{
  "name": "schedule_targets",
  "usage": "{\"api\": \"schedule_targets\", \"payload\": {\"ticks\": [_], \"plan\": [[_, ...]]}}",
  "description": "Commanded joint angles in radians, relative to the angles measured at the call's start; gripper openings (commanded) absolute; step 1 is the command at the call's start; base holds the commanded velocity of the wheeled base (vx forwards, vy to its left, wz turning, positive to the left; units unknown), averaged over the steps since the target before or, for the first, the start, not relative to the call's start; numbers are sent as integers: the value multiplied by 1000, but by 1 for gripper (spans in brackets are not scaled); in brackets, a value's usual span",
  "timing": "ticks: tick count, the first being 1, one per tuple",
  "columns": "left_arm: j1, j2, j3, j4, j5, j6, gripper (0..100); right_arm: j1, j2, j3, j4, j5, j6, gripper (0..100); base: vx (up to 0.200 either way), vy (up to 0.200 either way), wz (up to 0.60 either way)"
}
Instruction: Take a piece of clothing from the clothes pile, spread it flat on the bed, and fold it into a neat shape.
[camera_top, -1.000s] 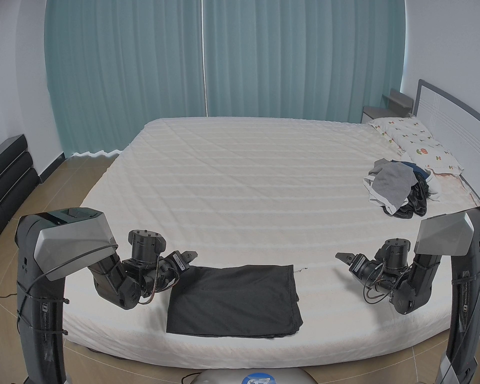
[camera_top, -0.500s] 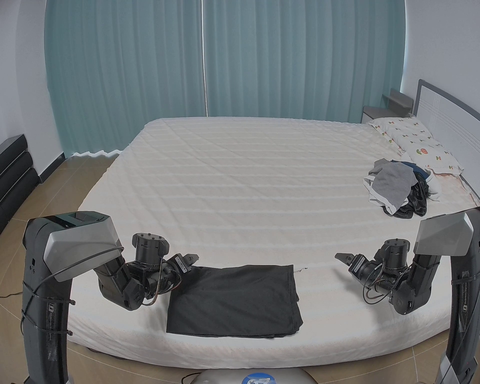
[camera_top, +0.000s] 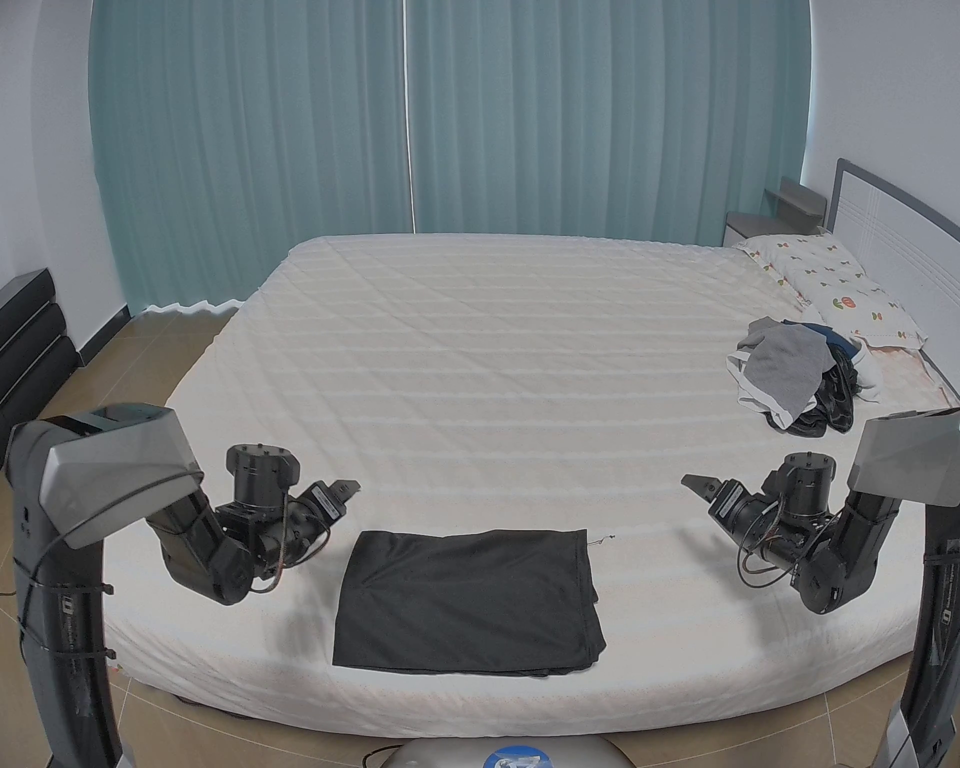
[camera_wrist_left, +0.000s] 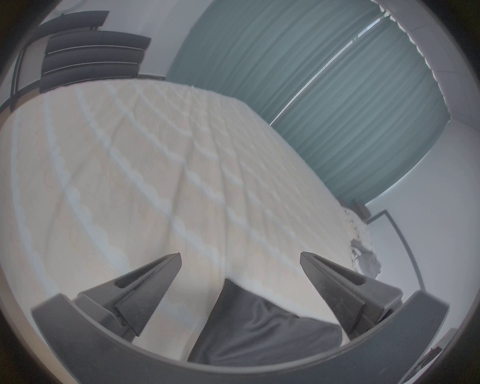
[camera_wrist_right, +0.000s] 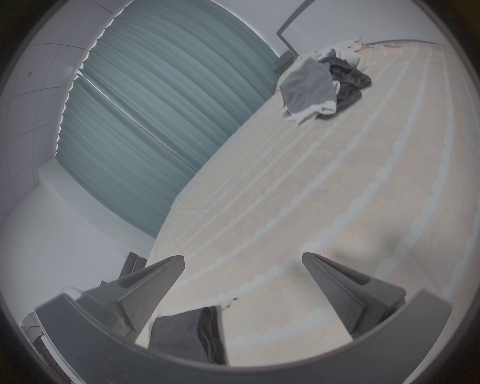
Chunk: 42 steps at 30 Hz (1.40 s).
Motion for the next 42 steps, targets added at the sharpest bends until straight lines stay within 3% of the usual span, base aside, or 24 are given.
{"api": "schedule_targets", "payload": {"ticks": [1,7,9,10,16,19,25,29,32,38,42], "plan": [[96,-268,85,3,6,-19,100,-6,-216,7,70,-11,-8,100,0,0,0],[128,-440,129,20,7,32,100,-27,-482,73,216,-12,-16,100,0,0,0],[133,-568,215,26,7,115,100,-27,-678,124,325,-12,-53,100,0,0,0],[133,-568,215,26,7,115,100,-27,-678,124,325,-12,-53,100,0,0,0],[130,-906,404,31,3,220,100,-12,-1160,213,604,-14,-208,100,0,0,0],[131,-1078,500,32,4,337,100,-16,-1436,202,891,-11,-343,100,0,0,0],[127,-1329,632,40,9,490,100,-30,-1812,205,1242,-11,-412,100,0,0,0],[130,-1470,672,123,47,555,100,-56,-1968,216,1400,-5,-429,100,0,0,0],[127,-1641,669,285,78,572,100,-70,-2079,230,1485,3,-469,100,0,0,0],[134,-1886,661,538,96,609,100,-70,-2224,245,1600,-6,-622,100,0,0,0],[134,-2046,669,713,121,648,100,-128,-2315,251,1692,-12,-719,100,0,0,0]]}}
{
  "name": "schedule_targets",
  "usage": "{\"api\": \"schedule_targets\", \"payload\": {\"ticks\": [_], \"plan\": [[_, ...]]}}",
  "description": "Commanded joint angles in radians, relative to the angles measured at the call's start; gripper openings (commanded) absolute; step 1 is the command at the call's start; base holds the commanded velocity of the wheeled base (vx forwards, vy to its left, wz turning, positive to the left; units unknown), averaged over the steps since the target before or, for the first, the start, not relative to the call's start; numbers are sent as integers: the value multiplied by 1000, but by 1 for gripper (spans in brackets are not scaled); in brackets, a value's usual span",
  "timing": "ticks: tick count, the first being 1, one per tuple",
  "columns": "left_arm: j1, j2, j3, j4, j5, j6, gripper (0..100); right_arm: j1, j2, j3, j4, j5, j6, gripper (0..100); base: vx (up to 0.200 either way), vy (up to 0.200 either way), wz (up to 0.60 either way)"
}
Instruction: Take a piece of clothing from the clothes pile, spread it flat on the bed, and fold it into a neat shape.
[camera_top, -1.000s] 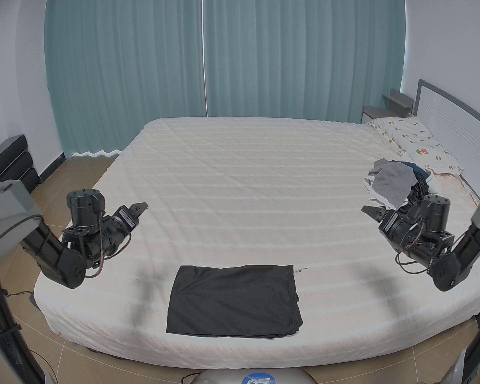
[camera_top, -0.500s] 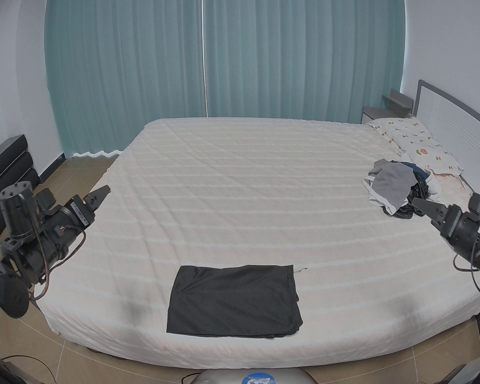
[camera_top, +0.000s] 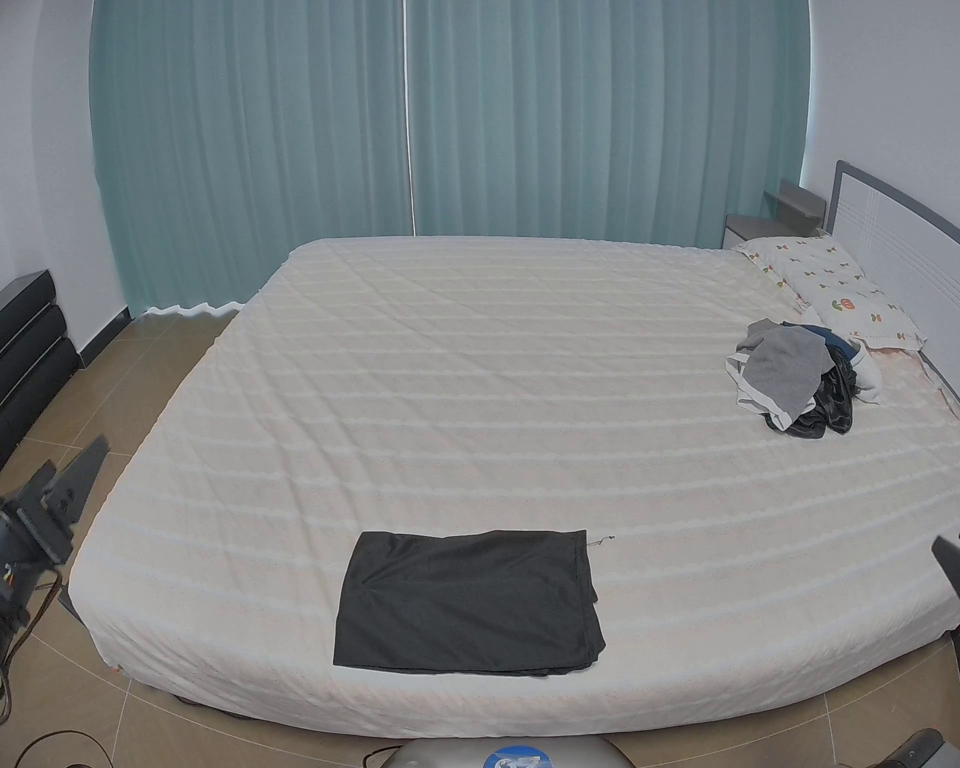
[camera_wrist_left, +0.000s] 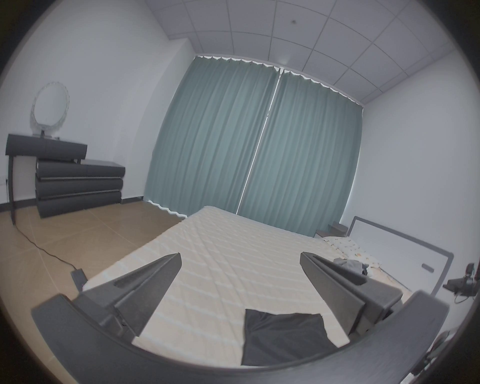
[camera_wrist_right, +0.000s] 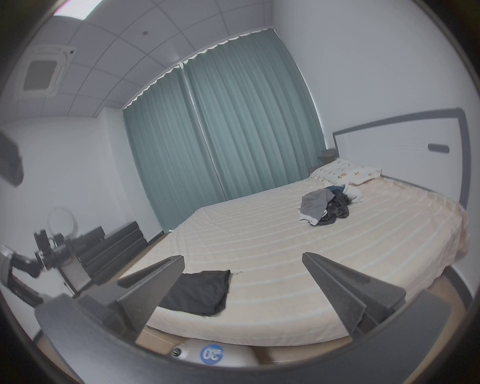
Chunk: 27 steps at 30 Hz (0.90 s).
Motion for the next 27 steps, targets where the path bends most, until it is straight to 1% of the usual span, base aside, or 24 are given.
{"api": "schedule_targets", "payload": {"ticks": [1,2,4,6,7,8,10,11,12,13,14,15,16,18,20,21,22,23,25,27], "plan": [[7,-623,98,404,59,154,100,-73,-492,52,339,-8,-241,100,0,0,0],[8,-645,98,433,60,160,100,-73,-492,63,336,-19,-244,100,0,0,0],[16,-689,97,482,68,178,100,-73,-492,75,336,-62,-238,100,0,0,0],[35,-726,104,494,77,191,100,-73,-492,97,336,-94,-238,100,0,0,0],[35,-726,104,494,77,191,100,-73,-492,97,336,-94,-238,100,0,0,0],[50,-758,116,497,79,212,100,-73,-492,135,328,-119,-247,100,0,0,0],[62,-791,133,496,80,247,100,-73,-492,174,290,-153,-246,100,0,0,0],[65,-798,136,496,80,254,100,-73,-492,183,279,-159,-244,100,0,0,0],[78,-821,147,497,82,270,100,-73,-492,218,231,-171,-241,100,0,0,0],[78,-821,147,497,82,270,100,-73,-492,218,231,-171,-241,100,0,0,0],[94,-844,162,494,91,290,100,-73,-492,266,144,-173,-247,100,0,0,0],[94,-844,162,494,91,290,100,-73,-492,266,144,-173,-247,100,0,0,0],[93,-853,169,493,131,307,100,-73,-492,322,23,-171,-267,100,0,0,0],[93,-856,178,490,151,313,100,-73,-492,391,-89,-166,-320,100,0,0,0],[91,-856,210,480,148,320,100,-73,-492,396,-94,-157,-367,100,0,0,0],[93,-856,219,479,148,321,100,-73,-492,394,-89,-157,-372,100,0,0,0],[93,-856,258,465,148,336,100,-73,-492,394,-86,-156,-378,100,0,0,0],[93,-856,258,465,148,336,100,-73,-492,394,-86,-156,-378,100,0,0,0],[93,-856,267,516,146,335,100,-73,-492,394,-86,-133,-373,100,0,0,0],[93,-856,267,536,146,333,100,-73,-492,394,-85,-128,-373,100,0,0,0]]}}
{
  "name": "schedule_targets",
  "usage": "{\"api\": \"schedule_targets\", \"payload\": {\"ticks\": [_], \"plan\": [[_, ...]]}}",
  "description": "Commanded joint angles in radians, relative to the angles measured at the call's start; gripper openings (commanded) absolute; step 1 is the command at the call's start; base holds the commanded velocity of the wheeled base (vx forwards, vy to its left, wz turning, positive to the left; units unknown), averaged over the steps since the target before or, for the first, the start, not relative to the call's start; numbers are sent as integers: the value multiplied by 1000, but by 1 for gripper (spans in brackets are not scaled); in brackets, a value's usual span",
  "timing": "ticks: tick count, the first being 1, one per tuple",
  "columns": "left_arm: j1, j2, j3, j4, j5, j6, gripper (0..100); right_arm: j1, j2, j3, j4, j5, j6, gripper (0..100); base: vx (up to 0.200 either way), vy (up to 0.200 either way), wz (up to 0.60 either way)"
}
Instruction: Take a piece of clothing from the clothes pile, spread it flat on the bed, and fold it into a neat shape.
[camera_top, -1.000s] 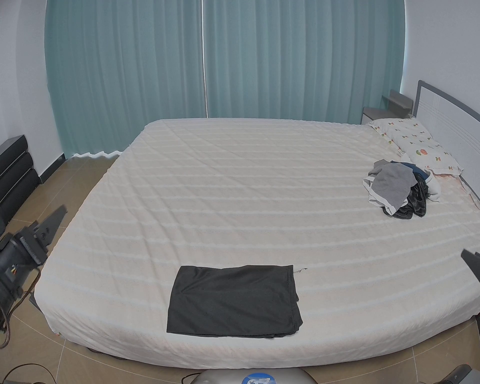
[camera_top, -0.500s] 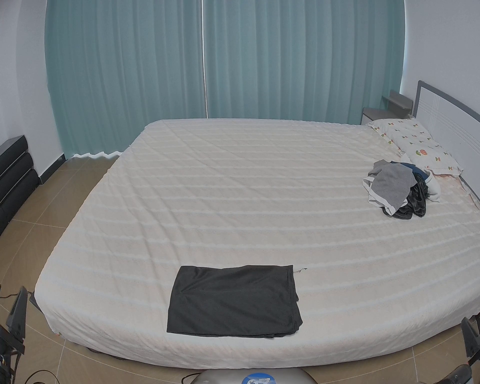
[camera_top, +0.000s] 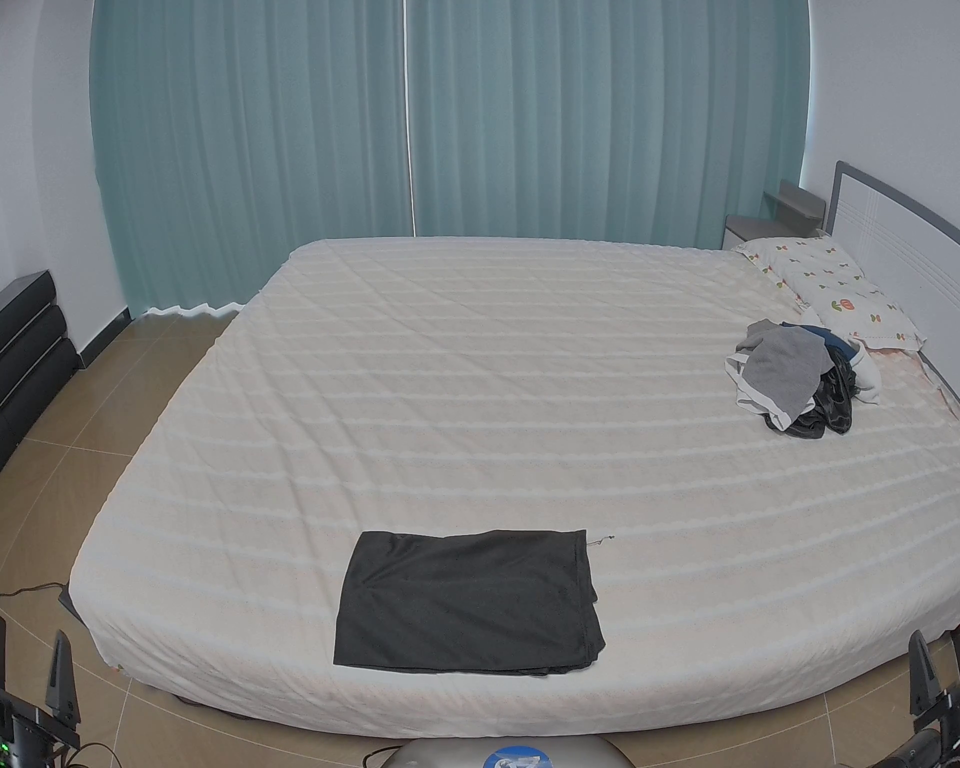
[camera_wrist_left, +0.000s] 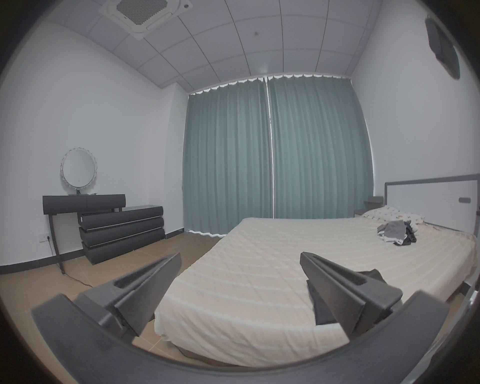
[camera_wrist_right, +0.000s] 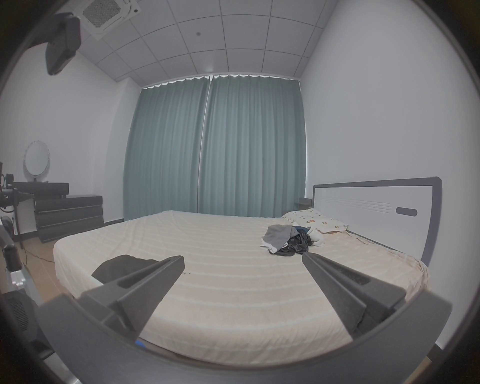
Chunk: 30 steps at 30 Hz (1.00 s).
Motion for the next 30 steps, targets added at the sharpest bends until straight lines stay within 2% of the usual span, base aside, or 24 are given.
{"api": "schedule_targets", "payload": {"ticks": [1,4,5,9,13,14,15,30], "plan": [[4,-18,42,28,-1,10,100,-1,-13,31,24,13,2,100,0,0,0],[4,-18,42,30,-21,10,100,-2,-13,31,28,16,24,100,0,0,0],[4,-17,42,33,-108,-3,100,-1,-13,20,109,32,55,100,0,0,0],[4,-17,41,33,-177,-46,100,-1,-13,17,119,38,38,100,0,0,0],[4,-20,42,54,-249,8,100,-1,-15,19,116,38,41,100,0,0,0],[4,-20,42,59,-248,7,100,-1,-15,19,116,38,41,100,0,0,0],[2,-11,38,122,-274,36,100,-1,-15,20,111,38,41,100,0,0,0],[-1,-18,39,99,-268,8,100,-1,-15,26,91,39,39,100,0,0,0]]}}
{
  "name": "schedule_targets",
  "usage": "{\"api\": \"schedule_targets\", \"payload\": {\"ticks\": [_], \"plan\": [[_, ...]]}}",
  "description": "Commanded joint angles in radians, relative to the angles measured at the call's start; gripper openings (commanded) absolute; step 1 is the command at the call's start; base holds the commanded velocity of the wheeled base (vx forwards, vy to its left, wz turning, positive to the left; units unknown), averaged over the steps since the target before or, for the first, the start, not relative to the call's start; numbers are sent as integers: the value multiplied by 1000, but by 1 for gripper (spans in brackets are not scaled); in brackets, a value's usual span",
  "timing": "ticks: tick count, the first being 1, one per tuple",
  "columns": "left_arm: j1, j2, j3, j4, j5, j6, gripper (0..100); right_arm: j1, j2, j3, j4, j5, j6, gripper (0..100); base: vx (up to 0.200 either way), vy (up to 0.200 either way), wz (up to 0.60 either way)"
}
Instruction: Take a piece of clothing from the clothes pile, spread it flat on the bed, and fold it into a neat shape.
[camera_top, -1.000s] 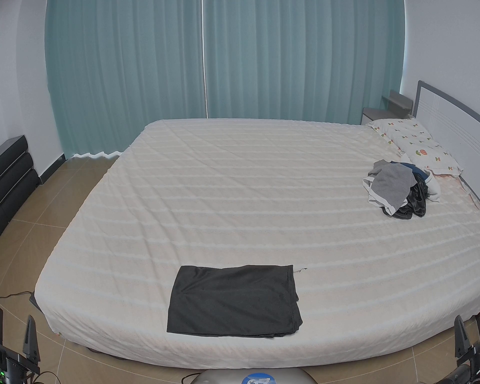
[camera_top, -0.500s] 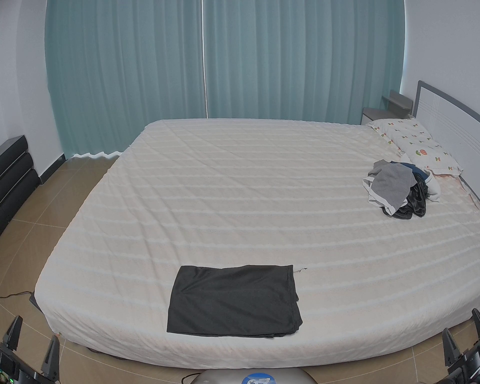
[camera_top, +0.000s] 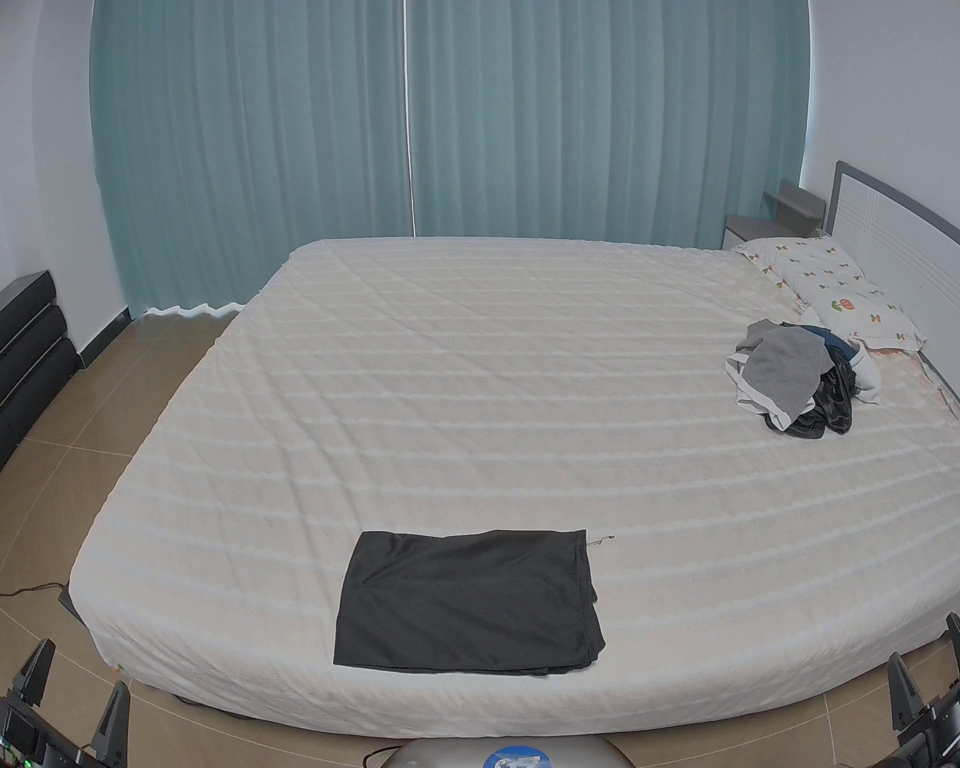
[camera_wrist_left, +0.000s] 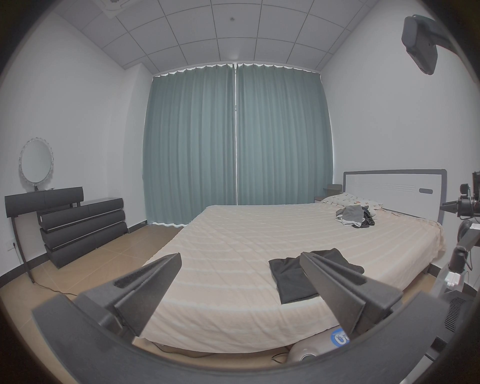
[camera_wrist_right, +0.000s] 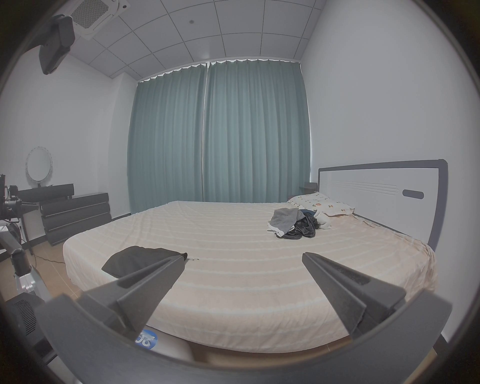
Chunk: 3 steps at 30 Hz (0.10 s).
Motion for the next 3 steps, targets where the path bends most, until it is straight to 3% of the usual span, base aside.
{"api": "schedule_targets", "payload": {"ticks": [1,3], "plan": [[0,8,14,0,1,-1,100,0,-11,12,0,0,-1,100,0,0,0],[0,8,16,0,1,-2,100,0,-11,12,0,0,3,100,0,0,0]]}}
